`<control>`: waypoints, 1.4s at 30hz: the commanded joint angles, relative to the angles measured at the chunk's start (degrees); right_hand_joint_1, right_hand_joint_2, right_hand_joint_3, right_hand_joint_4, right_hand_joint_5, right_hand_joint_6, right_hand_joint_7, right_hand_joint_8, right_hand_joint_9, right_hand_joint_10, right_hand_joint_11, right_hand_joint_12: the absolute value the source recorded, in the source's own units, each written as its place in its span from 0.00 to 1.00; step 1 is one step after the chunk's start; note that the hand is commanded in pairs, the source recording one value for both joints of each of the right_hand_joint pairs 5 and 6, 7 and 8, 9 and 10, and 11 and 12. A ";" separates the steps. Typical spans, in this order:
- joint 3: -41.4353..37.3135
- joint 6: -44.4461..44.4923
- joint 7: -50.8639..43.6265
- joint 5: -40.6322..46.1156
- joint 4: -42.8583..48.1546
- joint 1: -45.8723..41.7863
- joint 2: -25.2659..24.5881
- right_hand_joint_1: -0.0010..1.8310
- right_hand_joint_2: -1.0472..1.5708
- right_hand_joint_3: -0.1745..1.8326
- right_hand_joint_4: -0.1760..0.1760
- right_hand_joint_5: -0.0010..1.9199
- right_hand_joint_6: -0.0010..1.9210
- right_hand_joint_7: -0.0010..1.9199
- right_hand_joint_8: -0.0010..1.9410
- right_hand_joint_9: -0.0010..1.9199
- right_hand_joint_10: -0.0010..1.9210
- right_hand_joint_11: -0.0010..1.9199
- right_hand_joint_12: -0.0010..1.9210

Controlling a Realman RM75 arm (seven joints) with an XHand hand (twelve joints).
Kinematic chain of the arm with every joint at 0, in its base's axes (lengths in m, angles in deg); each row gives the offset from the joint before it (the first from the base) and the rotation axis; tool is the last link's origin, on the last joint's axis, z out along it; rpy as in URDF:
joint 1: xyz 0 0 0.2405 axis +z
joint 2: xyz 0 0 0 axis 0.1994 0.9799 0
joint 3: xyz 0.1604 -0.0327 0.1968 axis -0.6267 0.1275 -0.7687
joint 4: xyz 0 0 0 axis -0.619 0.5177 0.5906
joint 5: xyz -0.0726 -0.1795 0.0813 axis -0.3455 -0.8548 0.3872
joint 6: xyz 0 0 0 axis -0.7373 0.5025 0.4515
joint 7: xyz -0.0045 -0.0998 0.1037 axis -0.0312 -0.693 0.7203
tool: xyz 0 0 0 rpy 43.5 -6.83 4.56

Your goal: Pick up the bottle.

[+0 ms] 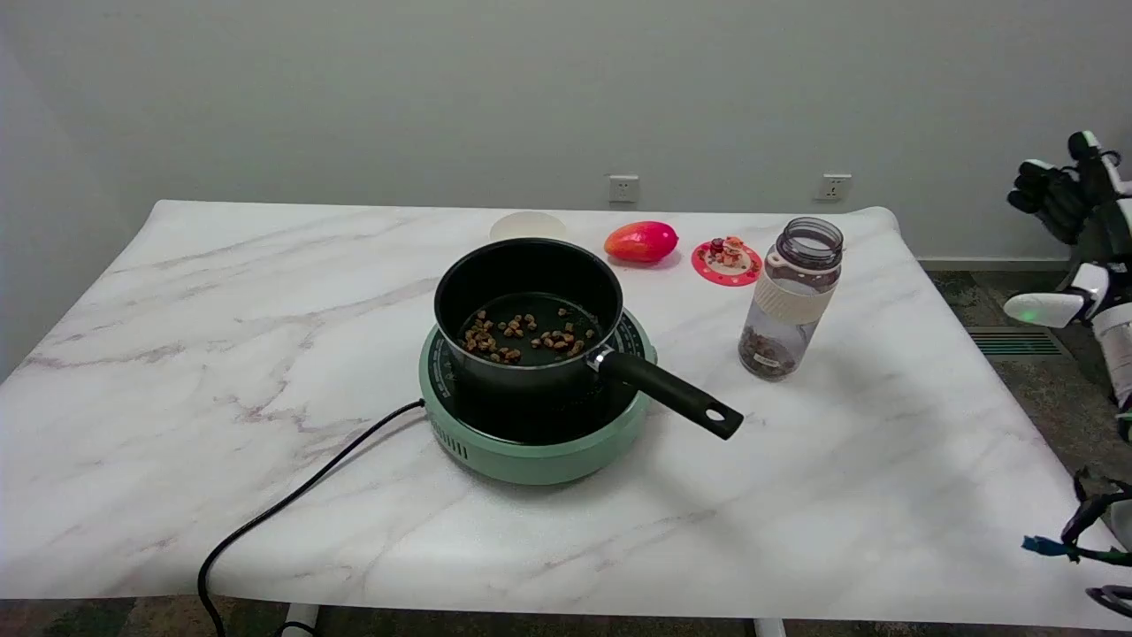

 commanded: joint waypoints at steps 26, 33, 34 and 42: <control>27.09 4.43 22.00 -0.75 -10.66 14.86 -8.05 0.66 0.00 0.56 0.50 0.02 0.02 0.18 0.18 0.17 0.17 0.18 0.18; 27.49 3.76 22.00 -6.02 -10.67 17.10 -8.34 0.66 0.00 0.57 0.50 0.03 0.03 0.19 0.19 0.18 0.18 0.20 0.20; 27.49 3.48 22.00 -6.64 -10.35 17.27 -8.34 0.66 0.01 0.57 0.50 0.03 0.03 0.19 0.19 0.18 0.18 0.20 0.20; 28.07 1.80 22.00 -8.41 -9.66 18.61 -8.38 0.66 0.02 0.59 0.50 0.03 0.03 0.20 0.20 0.18 0.18 0.19 0.19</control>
